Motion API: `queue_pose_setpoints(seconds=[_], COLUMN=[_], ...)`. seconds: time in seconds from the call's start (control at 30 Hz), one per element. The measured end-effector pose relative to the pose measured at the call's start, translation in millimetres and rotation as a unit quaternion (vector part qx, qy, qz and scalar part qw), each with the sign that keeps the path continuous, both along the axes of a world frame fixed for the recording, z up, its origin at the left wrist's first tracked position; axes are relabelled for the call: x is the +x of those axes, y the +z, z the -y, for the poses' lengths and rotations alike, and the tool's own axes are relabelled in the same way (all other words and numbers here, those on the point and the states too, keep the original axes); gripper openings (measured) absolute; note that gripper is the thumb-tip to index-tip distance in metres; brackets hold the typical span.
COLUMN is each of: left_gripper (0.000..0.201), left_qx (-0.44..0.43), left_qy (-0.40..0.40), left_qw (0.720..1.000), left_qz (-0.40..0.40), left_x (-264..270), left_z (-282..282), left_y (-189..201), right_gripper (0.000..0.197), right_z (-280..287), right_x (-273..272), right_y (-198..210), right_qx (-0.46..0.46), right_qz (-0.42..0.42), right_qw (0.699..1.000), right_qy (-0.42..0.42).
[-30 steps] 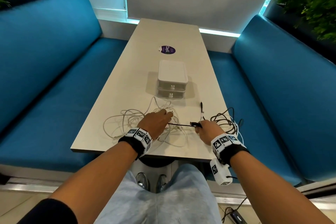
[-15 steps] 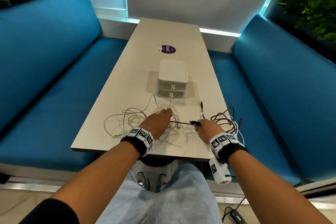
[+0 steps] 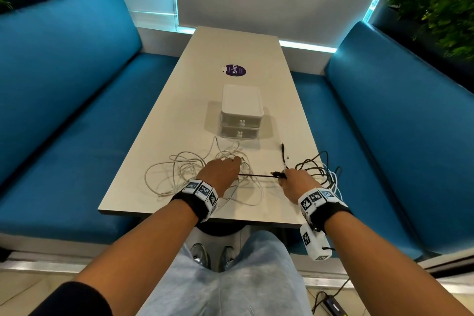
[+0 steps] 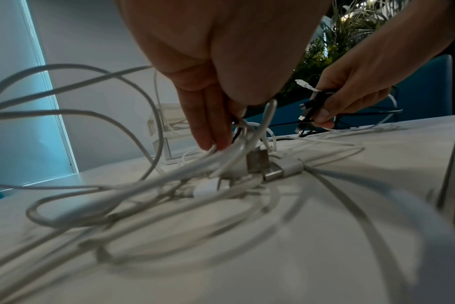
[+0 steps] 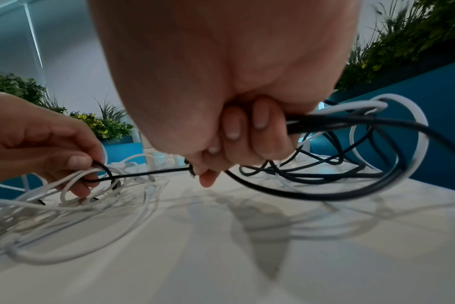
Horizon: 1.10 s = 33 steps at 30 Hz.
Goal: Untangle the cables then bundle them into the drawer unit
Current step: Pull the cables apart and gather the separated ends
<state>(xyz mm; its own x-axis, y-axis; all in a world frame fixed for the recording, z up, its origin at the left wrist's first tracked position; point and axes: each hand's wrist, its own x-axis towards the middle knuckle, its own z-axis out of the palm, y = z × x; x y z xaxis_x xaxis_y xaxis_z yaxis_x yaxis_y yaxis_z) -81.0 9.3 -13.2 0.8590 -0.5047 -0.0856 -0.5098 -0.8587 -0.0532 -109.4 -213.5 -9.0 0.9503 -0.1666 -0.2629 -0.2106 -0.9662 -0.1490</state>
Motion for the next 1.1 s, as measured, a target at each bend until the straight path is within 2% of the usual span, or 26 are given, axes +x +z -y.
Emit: queue_pose_setpoints(seconds=[0.07, 0.13, 0.23, 0.33, 0.5, 0.67, 0.87, 1.1], left_gripper=[0.046, 0.034, 0.033, 0.038, 0.034, 0.03, 0.02, 0.015], left_qx=[-0.01, -0.065, -0.122, -0.106, -0.033, -0.087, -0.124, -0.108], left_qy=[0.019, 0.064, 0.103, 0.119, 0.089, 0.064, 0.002, -0.025], left_qw=[1.0, 0.996, 0.986, 0.986, 0.995, 0.994, 0.992, 0.99], left_qz=[-0.002, -0.019, -0.041, -0.043, 0.005, -0.01, 0.032, 0.083], left_x=[2, 3, 5, 7, 11, 10, 20, 22], left_z=[5, 10, 14, 14, 8, 8, 3, -5], left_y=[-1, -1, -6, -14, -20, -23, -28, -15], right_gripper=[0.029, 0.029, 0.03, 0.029, 0.03, 0.032, 0.031, 0.028], right_z=[1, 0, -6, -14, -16, -16, -16, -18], right_x=[-1, -1, 0, -1, -1, -4, -1, 3], right_y=[0, 2, 4, 4, 3, -4, -3, 1], right_qx=[-0.003, -0.005, -0.02, -0.028, -0.019, -0.024, -0.013, 0.01], right_qz=[-0.002, -0.001, 0.0, 0.0, -0.005, -0.005, -0.003, 0.003], right_qw=[1.0, 1.0, 1.0, 1.0, 1.0, 0.999, 0.999, 0.999], right_qy=[0.0, -0.001, 0.004, 0.013, 0.021, 0.041, 0.034, 0.034])
